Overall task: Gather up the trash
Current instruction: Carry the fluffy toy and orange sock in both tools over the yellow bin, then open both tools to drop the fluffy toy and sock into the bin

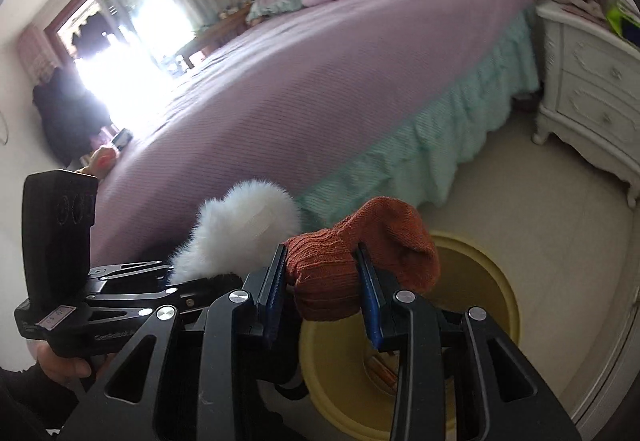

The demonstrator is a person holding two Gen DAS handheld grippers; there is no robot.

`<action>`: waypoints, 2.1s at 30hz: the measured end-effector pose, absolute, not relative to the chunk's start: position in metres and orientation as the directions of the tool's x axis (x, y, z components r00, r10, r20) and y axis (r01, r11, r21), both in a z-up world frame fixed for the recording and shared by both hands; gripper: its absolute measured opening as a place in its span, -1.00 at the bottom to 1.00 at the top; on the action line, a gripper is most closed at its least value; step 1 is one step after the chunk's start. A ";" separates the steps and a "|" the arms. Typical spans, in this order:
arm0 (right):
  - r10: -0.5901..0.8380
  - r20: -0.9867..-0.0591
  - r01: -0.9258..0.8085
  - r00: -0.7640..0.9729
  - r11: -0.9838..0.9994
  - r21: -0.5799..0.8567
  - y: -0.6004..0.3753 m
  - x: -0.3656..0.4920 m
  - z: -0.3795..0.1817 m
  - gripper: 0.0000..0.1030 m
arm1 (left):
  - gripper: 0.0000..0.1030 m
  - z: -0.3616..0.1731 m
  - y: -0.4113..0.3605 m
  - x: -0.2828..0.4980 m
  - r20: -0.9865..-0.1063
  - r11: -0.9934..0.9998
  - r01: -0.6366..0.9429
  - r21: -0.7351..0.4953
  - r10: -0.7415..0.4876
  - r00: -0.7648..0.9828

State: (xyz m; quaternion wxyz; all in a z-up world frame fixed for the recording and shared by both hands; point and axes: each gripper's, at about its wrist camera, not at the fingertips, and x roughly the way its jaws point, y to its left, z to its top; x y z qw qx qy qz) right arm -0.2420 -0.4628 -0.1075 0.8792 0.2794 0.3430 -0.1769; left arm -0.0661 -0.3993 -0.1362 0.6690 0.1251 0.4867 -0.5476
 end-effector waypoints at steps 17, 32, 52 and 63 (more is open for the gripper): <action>-0.098 -0.769 0.610 0.632 0.675 0.415 -0.487 -0.285 -0.159 -0.37 | -0.01 -0.187 -0.439 -0.094 -0.862 0.337 0.891 -0.304 -0.495 -0.107; 0.002 -0.803 0.568 0.596 0.705 0.424 -0.471 -0.250 -0.186 -0.36 | 0.09 -0.171 -0.417 -0.063 -0.853 0.394 0.882 -0.259 -0.521 -0.017; -0.015 -0.842 0.602 0.540 0.705 0.374 -0.467 -0.246 -0.196 0.10 | 0.09 -0.172 -0.417 -0.066 -0.854 0.386 0.890 -0.243 -0.520 -0.008; -0.033 -0.816 0.606 0.577 0.687 0.400 -0.469 -0.251 -0.182 0.37 | 0.09 -0.170 -0.414 -0.065 -0.839 0.380 0.885 -0.270 -0.544 -0.023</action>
